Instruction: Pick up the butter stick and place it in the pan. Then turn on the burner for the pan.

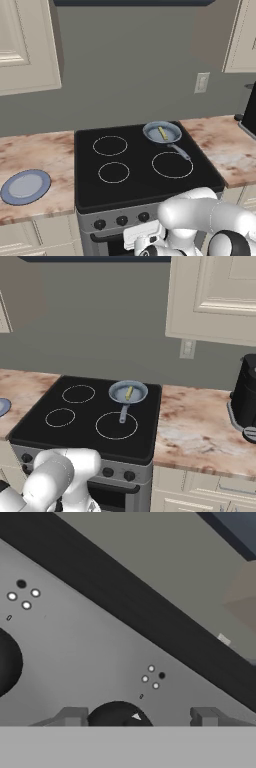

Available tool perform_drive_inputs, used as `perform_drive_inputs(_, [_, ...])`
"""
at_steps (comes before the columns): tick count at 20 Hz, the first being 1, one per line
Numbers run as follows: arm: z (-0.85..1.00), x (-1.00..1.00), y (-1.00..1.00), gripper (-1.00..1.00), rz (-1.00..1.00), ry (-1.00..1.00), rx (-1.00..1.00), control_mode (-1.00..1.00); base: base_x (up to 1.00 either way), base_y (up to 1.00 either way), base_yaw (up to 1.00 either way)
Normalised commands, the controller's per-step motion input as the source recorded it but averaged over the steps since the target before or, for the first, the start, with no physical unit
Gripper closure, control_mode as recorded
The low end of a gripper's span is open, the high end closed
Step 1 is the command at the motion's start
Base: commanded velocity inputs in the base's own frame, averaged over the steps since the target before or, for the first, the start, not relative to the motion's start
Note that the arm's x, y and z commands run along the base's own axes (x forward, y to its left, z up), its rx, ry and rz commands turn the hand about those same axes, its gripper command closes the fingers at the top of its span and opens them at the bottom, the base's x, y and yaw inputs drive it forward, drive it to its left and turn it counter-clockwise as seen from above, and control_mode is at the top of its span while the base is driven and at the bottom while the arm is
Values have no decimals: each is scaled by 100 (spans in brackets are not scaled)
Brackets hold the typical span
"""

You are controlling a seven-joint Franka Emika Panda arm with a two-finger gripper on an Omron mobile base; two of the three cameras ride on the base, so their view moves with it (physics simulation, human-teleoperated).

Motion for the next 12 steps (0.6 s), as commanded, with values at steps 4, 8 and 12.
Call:
perform_drive_inputs(4, [-18,9,-34,-100,0,-7,14,-100,0,0,0])
perform_drive_inputs(8, [-12,19,-35,-100,-1,-7,19,-100,0,0,0])
perform_drive_inputs(12, [-14,23,-22,-100,-2,-5,15,-100,0,0,0])
